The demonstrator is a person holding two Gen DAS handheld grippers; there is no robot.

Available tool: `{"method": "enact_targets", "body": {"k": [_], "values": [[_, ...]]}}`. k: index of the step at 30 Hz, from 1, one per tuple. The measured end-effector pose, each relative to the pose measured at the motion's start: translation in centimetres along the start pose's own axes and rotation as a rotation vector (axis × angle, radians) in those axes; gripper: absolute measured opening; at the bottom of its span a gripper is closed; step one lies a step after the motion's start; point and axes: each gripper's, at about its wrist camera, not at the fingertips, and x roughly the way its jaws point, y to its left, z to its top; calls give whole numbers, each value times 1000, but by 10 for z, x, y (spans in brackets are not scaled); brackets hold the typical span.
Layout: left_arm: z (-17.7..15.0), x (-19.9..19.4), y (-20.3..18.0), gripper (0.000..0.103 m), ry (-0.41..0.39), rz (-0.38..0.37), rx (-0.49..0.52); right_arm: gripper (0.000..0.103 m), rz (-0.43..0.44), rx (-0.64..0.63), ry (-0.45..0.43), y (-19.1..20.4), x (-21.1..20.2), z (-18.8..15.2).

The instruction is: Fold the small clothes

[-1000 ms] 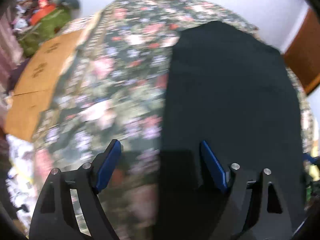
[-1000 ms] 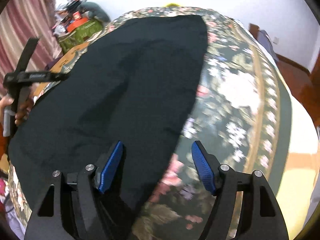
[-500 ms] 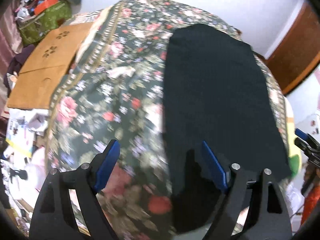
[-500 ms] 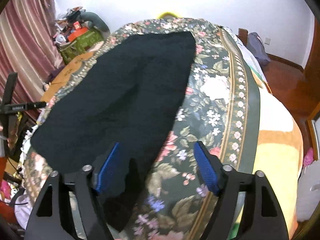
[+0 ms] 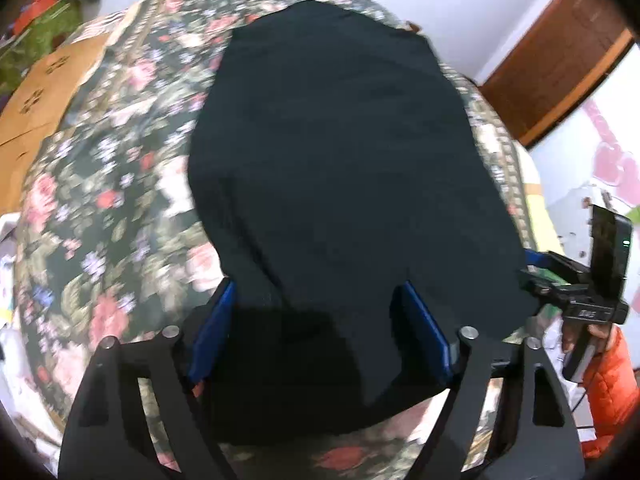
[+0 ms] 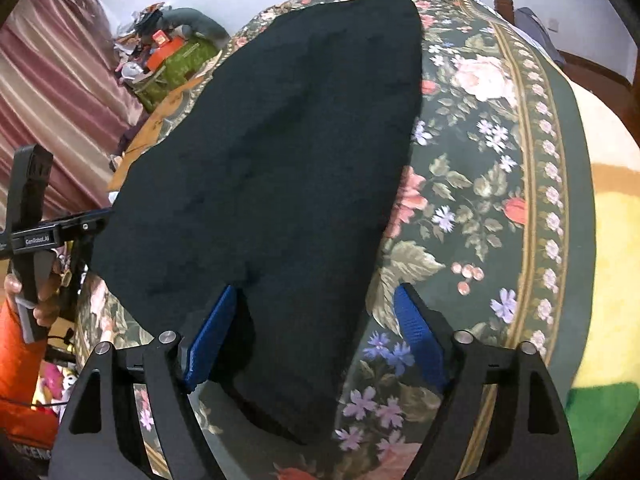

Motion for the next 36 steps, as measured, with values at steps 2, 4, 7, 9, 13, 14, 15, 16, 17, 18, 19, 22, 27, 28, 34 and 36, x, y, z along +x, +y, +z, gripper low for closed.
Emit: {"method": "enact_targets", "body": {"k": [2, 4, 7, 9, 13, 14, 15, 16, 17, 18, 19, 22, 27, 28, 34, 36], "values": [[3, 4, -8, 64, -14, -6, 16, 65, 6, -19, -13, 5, 3, 3], [9, 8, -13, 46, -28, 0, 17, 54, 14, -37, -23, 9, 6, 7], [16, 10, -11, 16, -27, -38, -26, 27, 38, -69, -30, 16, 8, 11], [19, 9, -10, 13, -16, -43, -32, 15, 47, -96, -29, 23, 9, 12], [17, -4, -13, 11, -34, -12, -12, 11, 47, -132, -60, 26, -3, 16], [17, -11, -13, 11, -43, -13, -11, 11, 55, -132, -71, 24, -7, 17], [17, -16, -13, 11, -49, -19, -11, 11, 65, -134, -87, 25, -13, 20], [19, -24, -13, 11, -55, -33, -14, 11, 71, -138, -98, 26, -17, 22], [20, -29, -14, 10, -61, -44, -14, 11, 79, -145, -111, 28, -23, 26], [24, -37, -17, 10, -72, -50, -7, 11, 83, -152, -123, 30, -27, 28], [27, -42, -20, 10, -78, -47, 2, 11, 85, -158, -136, 33, -31, 32], [41, -56, -29, 10, -98, -44, 28, 11, 92, -178, -173, 36, -43, 45], [83, -67, -35, 10, -111, -57, 14, 11, 81, -190, -238, 35, -56, 71], [90, -68, -34, 10, -111, -65, 4, 11, 77, -190, -250, 34, -57, 80], [151, -54, -24, 10, -116, -54, -31, 11, 64, -156, -280, 18, -53, 135], [168, -41, -18, 10, -108, -43, -41, 11, 49, -135, -276, 11, -44, 155]]}}
